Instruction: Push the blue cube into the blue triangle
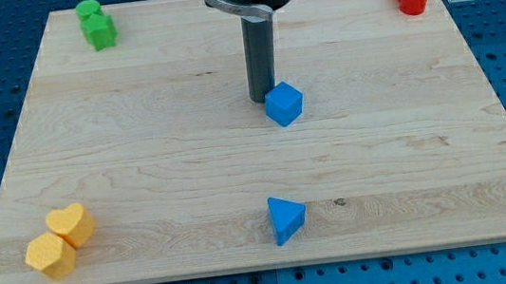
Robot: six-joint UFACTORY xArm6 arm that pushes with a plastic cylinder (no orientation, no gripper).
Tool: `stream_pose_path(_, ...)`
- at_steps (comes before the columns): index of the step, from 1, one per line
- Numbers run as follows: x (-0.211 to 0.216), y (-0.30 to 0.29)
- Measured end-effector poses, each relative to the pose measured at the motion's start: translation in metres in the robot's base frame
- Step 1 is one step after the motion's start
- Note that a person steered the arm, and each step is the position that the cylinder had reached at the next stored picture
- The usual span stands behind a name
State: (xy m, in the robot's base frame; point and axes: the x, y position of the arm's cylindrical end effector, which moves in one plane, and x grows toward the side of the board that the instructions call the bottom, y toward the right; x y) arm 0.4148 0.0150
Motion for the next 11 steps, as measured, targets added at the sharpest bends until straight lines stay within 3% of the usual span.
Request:
stream_pose_path(1,0.046,0.023)
stream_pose_path(2,0.058,0.047)
stream_pose_path(4,0.032,0.113)
stream_pose_path(5,0.072,0.127)
stream_pose_path(7,0.080,0.104)
stream_pose_path(9,0.051,0.033)
stream_pose_path(11,0.105,0.019)
